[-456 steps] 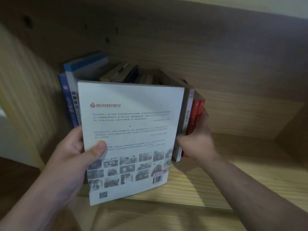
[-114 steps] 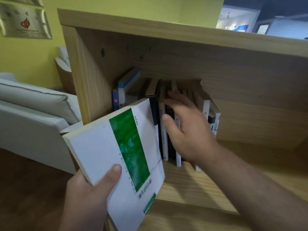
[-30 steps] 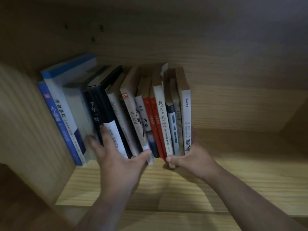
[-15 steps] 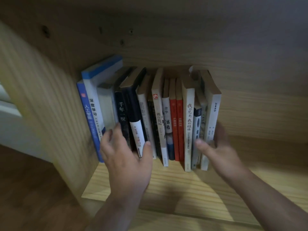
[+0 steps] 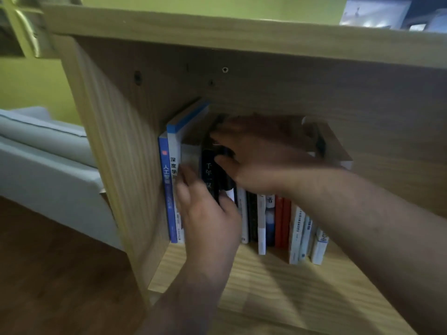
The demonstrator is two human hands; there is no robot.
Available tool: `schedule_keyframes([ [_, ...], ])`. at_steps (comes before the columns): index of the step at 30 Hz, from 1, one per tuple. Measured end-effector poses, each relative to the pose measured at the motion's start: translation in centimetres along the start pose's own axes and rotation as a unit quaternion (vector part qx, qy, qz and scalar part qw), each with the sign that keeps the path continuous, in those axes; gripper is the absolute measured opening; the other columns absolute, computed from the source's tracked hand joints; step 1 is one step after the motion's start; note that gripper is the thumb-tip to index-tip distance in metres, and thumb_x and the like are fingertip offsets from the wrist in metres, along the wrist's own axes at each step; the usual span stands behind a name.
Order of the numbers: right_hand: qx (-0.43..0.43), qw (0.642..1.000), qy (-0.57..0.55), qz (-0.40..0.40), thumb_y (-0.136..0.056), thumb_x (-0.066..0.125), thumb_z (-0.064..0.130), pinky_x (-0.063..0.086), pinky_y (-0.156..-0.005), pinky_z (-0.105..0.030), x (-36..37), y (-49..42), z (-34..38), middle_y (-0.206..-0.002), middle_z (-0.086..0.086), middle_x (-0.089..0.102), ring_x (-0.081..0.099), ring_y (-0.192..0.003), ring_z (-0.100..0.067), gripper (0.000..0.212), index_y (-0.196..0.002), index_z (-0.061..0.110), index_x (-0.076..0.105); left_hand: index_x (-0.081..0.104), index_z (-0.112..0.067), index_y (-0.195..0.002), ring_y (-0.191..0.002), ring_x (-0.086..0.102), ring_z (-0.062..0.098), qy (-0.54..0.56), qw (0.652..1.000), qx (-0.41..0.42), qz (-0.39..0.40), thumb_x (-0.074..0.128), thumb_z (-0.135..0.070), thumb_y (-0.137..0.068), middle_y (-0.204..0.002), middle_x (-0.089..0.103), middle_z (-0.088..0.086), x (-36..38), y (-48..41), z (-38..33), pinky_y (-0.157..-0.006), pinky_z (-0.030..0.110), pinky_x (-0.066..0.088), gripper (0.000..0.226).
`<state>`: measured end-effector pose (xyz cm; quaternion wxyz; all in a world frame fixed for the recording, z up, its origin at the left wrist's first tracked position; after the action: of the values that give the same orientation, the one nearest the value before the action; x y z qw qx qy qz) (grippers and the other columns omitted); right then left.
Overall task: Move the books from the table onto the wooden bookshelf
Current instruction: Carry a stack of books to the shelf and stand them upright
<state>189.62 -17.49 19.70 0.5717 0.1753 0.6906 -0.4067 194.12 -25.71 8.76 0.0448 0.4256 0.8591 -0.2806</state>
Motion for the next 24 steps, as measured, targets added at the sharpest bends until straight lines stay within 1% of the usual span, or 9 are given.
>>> schedule_keyframes([
  [3, 0.021, 0.998, -0.025, 0.047, -0.103, 0.051, 0.044, 0.035, -0.093, -0.023, 0.7, -1.2, -1.1, -0.151, 0.001, 0.052, 0.05, -0.132, -0.019, 0.048, -0.148, 0.027, 0.048, 0.011, -0.003, -0.157, -0.15, 0.019, 0.029, 0.016, 0.999, -0.04, -0.024, 0.06, -0.013, -0.095, -0.161, 0.019, 0.015, 0.7, -0.3, -0.4, -0.117, 0.031, 0.026, 0.079],
  [7, 0.016, 0.998, -0.006, 0.06, -0.1, 0.053, 0.046, 0.028, -0.093, -0.025, 0.6, -2.1, -1.5, -0.155, 0.0, 0.041, 0.04, -0.138, -0.024, 0.053, -0.151, 0.034, 0.044, 0.035, -0.006, -0.146, -0.129, 0.033, 0.029, -0.007, 0.994, -0.071, -0.078, 0.068, -0.007, -0.085, -0.135, 0.036, 0.013, 0.7, -1.1, -0.8, -0.108, 0.042, 0.038, 0.07],
  [9, 0.032, 0.996, -0.003, 0.085, -0.099, 0.053, 0.047, 0.027, -0.094, -0.03, 0.9, -2.6, -1.8, -0.157, -0.001, 0.035, 0.033, -0.139, -0.028, 0.053, -0.15, 0.038, 0.044, 0.042, -0.013, -0.137, -0.124, 0.034, 0.023, 0.008, 0.993, -0.069, -0.094, 0.064, -0.002, -0.082, -0.123, 0.035, 0.002, 0.5, -1.0, -0.5, -0.106, 0.04, 0.039, 0.06],
  [12, 0.05, 0.994, 0.009, 0.094, -0.097, 0.054, 0.051, 0.023, -0.092, -0.031, 1.1, -2.9, -2.3, -0.153, -0.002, 0.034, 0.031, -0.138, -0.029, 0.046, -0.141, 0.035, 0.056, 0.041, -0.019, -0.138, -0.13, 0.045, 0.021, 0.042, 0.996, -0.046, -0.069, 0.054, 0.004, -0.085, -0.135, 0.048, 0.003, 0.9, -0.9, 0.0, -0.108, 0.037, 0.043, 0.059],
  [16, 0.05, 0.996, 0.006, 0.079, -0.095, 0.056, 0.053, 0.022, -0.092, -0.028, 1.5, -2.9, -2.5, -0.15, 0.001, 0.037, 0.033, -0.136, -0.027, 0.042, -0.133, 0.037, 0.061, 0.038, -0.02, -0.141, -0.124, 0.057, 0.022, 0.079, 0.994, -0.061, -0.043, 0.054, -0.002, -0.091, -0.134, 0.058, 0.002, 1.3, -1.7, 0.9, -0.098, 0.033, 0.05, 0.055],
  [19, 0.046, 0.997, 0.008, 0.068, -0.094, 0.056, 0.051, 0.029, -0.102, -0.031, 1.6, -3.0, -2.4, -0.15, 0.0, 0.038, 0.033, -0.135, -0.029, 0.04, -0.131, 0.036, 0.062, 0.046, -0.015, -0.133, -0.107, 0.064, 0.028, 0.047, 0.995, -0.072, -0.052, 0.058, -0.005, -0.09, -0.117, 0.065, 0.005, 1.2, -2.5, 1.5, -0.082, 0.027, 0.05, 0.046],
  [20, 0.047, 0.997, 0.007, 0.068, -0.094, 0.056, 0.051, 0.03, -0.1, -0.032, 1.5, -3.0, -2.4, -0.15, 0.0, 0.037, 0.033, -0.135, -0.029, 0.039, -0.13, 0.036, 0.062, 0.047, -0.016, -0.127, -0.093, 0.065, 0.029, 0.043, 0.994, -0.085, -0.051, 0.058, -0.006, -0.089, -0.103, 0.066, 0.003, 1.1, -2.6, 1.7, -0.071, 0.024, 0.051, 0.041],
  [22, 0.052, 0.996, 0.008, 0.07, -0.094, 0.056, 0.051, 0.024, -0.092, -0.031, 1.4, -2.9, -2.4, -0.15, 0.0, 0.037, 0.033, -0.135, -0.029, 0.038, -0.129, 0.037, 0.061, 0.048, -0.016, -0.112, -0.066, 0.058, 0.019, 0.023, 0.994, -0.095, -0.054, 0.058, -0.008, -0.088, -0.076, 0.057, -0.008, 0.8, -3.0, 2.0, -0.052, 0.02, 0.039, 0.027],
  [24, 0.054, 0.996, 0.009, 0.073, -0.095, 0.056, 0.051, 0.022, -0.09, -0.03, 1.3, -2.8, -2.4, -0.15, 0.0, 0.037, 0.032, -0.135, -0.028, 0.037, -0.129, 0.037, 0.061, 0.046, -0.019, -0.102, -0.063, 0.056, 0.016, 0.01, 0.994, -0.092, -0.049, 0.058, -0.009, -0.09, -0.07, 0.051, -0.012, 0.3, -3.1, 2.0, -0.055, 0.025, 0.041, 0.019],
])
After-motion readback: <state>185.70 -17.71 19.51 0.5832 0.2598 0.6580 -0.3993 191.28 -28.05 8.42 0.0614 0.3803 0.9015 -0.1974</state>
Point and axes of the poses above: each hand's wrist, its own y-axis away from the middle knuckle, its own x-axis out of the palm, z = x × y, the point moved 6 cm from there along -y, towards the middle knuckle
